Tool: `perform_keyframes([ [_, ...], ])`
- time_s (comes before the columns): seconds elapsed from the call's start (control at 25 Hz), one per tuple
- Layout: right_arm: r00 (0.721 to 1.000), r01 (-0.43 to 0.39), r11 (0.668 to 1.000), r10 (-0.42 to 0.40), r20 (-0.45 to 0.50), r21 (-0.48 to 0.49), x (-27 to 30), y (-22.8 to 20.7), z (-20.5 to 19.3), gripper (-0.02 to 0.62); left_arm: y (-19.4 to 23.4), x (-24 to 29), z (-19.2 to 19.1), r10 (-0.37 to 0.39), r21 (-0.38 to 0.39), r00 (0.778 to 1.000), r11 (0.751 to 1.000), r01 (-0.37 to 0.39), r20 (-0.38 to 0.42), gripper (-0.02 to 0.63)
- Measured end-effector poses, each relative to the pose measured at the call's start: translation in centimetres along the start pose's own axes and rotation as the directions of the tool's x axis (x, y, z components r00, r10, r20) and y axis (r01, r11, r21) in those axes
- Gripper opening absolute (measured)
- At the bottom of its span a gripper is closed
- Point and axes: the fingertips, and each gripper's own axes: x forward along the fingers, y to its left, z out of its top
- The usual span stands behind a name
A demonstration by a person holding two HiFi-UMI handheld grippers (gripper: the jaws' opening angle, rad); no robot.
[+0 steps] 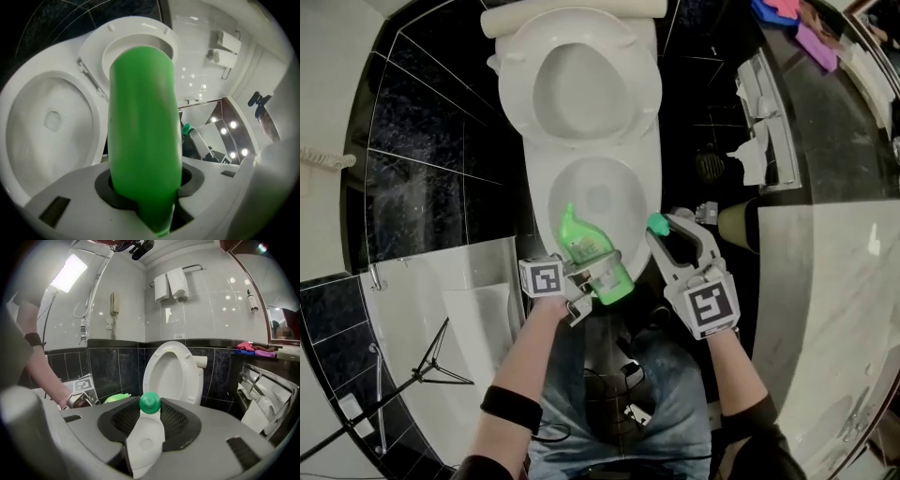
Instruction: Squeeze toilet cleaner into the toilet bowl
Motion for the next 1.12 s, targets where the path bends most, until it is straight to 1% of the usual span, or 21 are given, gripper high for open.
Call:
perform_keyframes([
  [0.08, 1.0, 0.001, 1.0, -0.001, -0.003, 0.005, 1.0, -0.2, -1.2, 0.153, 1.5, 0.5, 0.0, -0.013, -0.045, 1.0, 0.999, 0.013, 0.001, 0.184],
  [0.2, 1.0, 0.002, 1.0, -0.001, -0.008, 0.018, 2.3, -0.3, -2.9, 0.153, 4.0, 0.7, 0.0, 0.0, -0.088, 1.0, 0.996, 0.0, -0.004, 0.184],
  [0.36, 1.0, 0.008, 0.999, -0.007, -0.017, 0.032, 3.6, -0.5, -4.9, 0.153, 6.6, 0.9, 0.2, 0.005, -0.145, 1.0, 0.989, -0.003, 0.011, 0.184],
  [0.52, 1.0, 0.02, 0.999, -0.019, -0.025, 0.04, 4.9, -1.0, -6.6, 0.153, 9.1, 1.0, 0.7, -0.005, -0.227, 0.999, 0.974, 0.013, 0.037, 0.184],
  [0.72, 0.999, 0.041, 0.998, -0.04, -0.036, 0.043, 6.3, -1.8, -8.3, 0.153, 11.9, 1.2, 1.2, -0.006, -0.282, 0.999, 0.959, 0.016, 0.036, 0.184],
  [0.8, 0.998, 0.051, 0.998, -0.049, -0.042, 0.047, 6.7, -2.1, -9.1, 0.153, 12.7, 1.3, 1.5, -0.009, -0.296, 0.999, 0.955, 0.021, 0.042, 0.183],
  [1.0, 0.997, 0.066, 0.996, -0.063, -0.053, 0.057, 7.6, -2.7, -10.7, 0.153, 14.4, 1.2, 2.3, -0.013, -0.284, 0.999, 0.958, 0.024, 0.041, 0.183],
  [1.12, 0.996, 0.074, 0.995, -0.07, -0.059, 0.068, 7.9, -2.9, -11.2, 0.153, 15.4, 1.2, 2.5, -0.001, -0.295, 0.999, 0.955, 0.011, 0.035, 0.182],
])
